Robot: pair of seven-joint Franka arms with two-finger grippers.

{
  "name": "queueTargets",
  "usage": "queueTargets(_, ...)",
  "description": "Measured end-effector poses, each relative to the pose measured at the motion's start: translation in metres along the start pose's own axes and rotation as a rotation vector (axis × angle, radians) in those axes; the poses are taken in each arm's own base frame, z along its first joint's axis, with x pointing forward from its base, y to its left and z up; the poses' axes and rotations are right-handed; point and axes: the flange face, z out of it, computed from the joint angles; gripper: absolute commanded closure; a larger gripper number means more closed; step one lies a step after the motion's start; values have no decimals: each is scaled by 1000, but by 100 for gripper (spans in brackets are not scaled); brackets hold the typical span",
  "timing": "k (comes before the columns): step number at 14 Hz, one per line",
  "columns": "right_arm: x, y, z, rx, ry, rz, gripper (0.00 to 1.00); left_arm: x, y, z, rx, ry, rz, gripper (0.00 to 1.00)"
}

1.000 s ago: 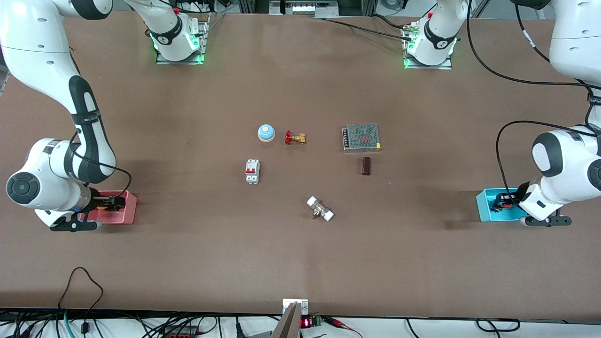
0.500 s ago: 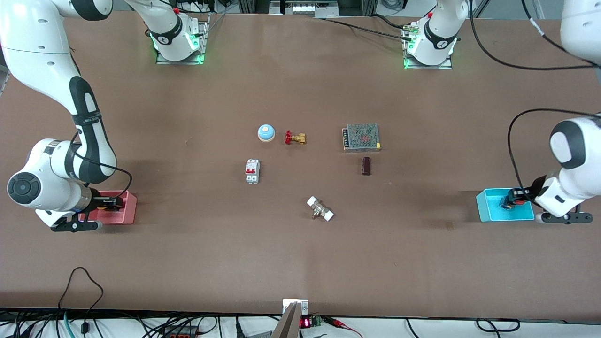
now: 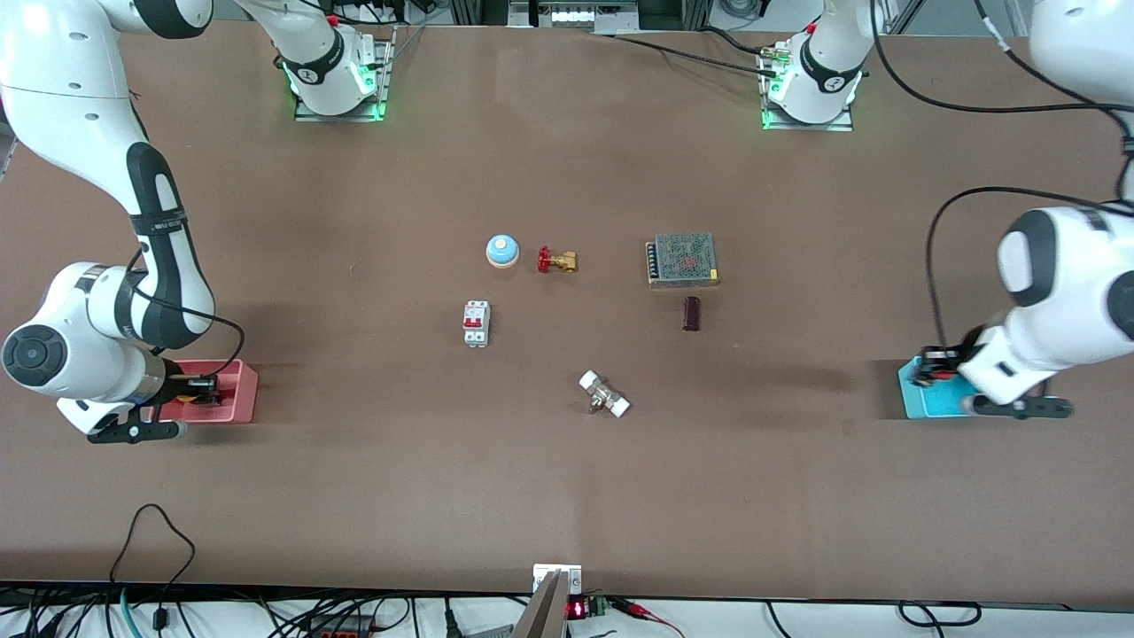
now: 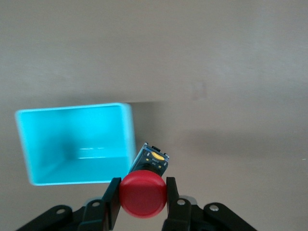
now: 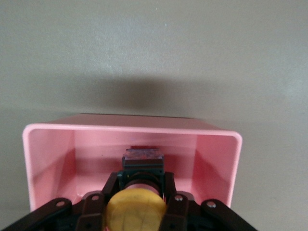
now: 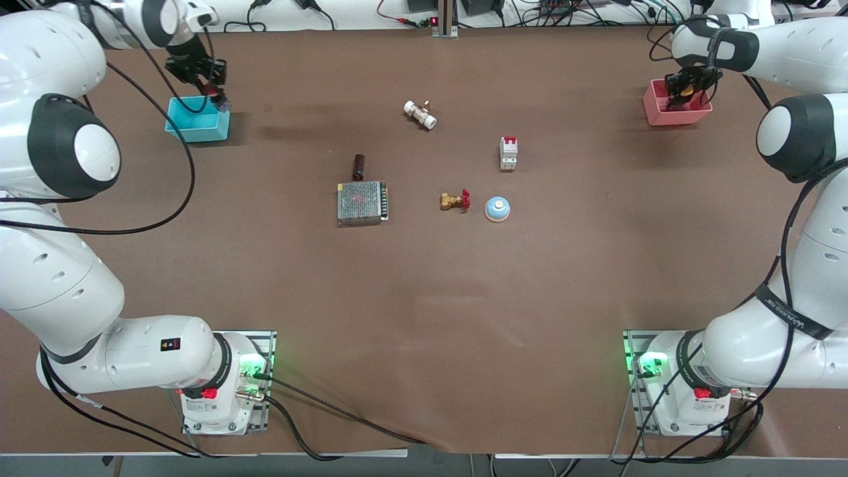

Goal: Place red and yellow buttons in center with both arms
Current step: 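Lift the yellow button with the right gripper while the left gripper lifts the red button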

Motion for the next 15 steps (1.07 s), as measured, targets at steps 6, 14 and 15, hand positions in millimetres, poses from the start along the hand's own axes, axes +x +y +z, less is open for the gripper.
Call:
queueTargets(6,-18,-32,-135,60,-56,-34,95,8,84,61,-45,-33,1,74)
queueTargets(14,-28,-153,-129,202,-98,-51,95,10,102,89,-60,-43,11,28)
queueTargets(15,-28,-170,-120,215,-101,-38,95,11,102,87,-61,-38,11,14)
